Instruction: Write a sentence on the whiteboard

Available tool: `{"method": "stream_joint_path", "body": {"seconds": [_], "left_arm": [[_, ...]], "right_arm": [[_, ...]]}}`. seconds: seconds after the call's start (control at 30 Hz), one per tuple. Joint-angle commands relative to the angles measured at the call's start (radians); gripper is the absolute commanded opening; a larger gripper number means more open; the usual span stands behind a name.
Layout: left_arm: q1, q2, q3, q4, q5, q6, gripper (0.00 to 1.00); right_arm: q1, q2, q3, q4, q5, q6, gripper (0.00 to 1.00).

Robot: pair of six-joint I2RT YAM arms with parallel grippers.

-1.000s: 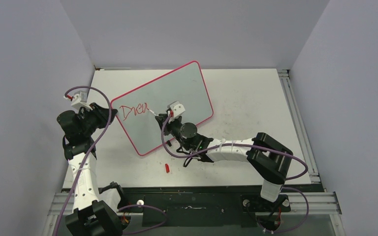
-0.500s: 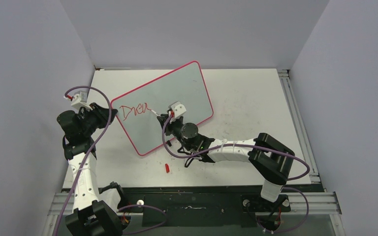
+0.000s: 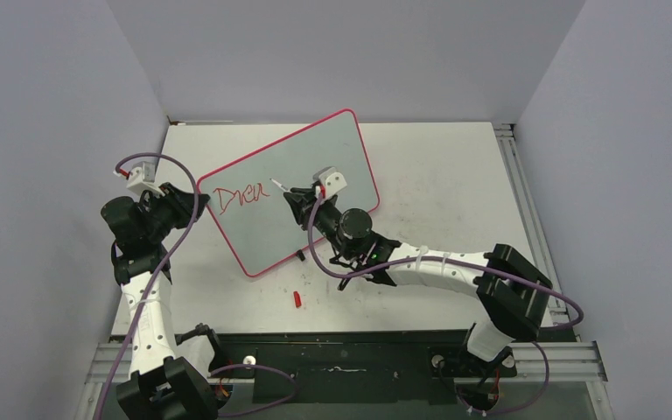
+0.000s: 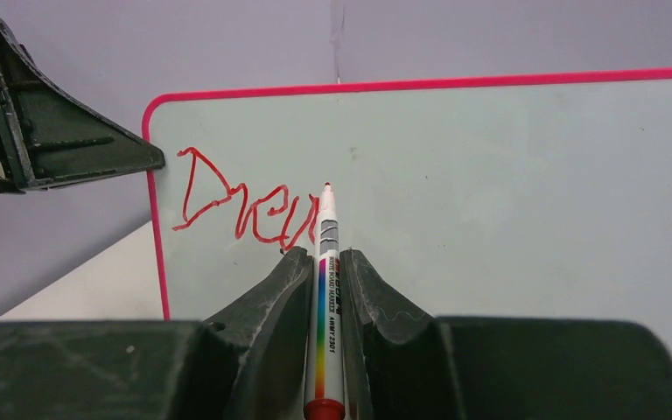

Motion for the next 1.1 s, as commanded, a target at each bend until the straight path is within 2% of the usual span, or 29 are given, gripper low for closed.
{"method": "stream_joint_path", "body": {"seconds": [0.0, 1.07], "left_arm": [[-0.012, -0.004, 0.005, 0.004, 0.03, 0.0, 0.18], [-0.016, 0.002, 0.007, -0.002, 0.028, 0.004, 0.18]], "right_arm": [[-0.02, 0.001, 0.027, 0.008, -0.046, -0.021, 0.05], [-0.039, 0.14, 0.123, 0.014, -0.043, -0.019, 0.05]]}}
